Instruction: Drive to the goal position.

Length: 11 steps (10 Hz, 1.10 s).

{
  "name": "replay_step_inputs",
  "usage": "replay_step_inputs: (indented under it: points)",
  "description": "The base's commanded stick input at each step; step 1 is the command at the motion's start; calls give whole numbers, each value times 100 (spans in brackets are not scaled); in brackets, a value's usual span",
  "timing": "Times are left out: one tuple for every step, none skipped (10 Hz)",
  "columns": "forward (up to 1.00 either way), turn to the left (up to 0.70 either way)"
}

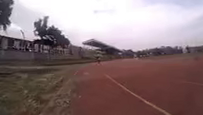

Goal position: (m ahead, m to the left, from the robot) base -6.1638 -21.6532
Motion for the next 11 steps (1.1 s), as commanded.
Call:
replay_step_inputs:
  points:
    - [70,34]
    - [70,0]
    - [70,0]
    - [70,0]
    - [70,0]
    - [70,0]
    - [70,0]
    - [70,0]
    - [70,0]
    - [70,0]
    - [70,0]
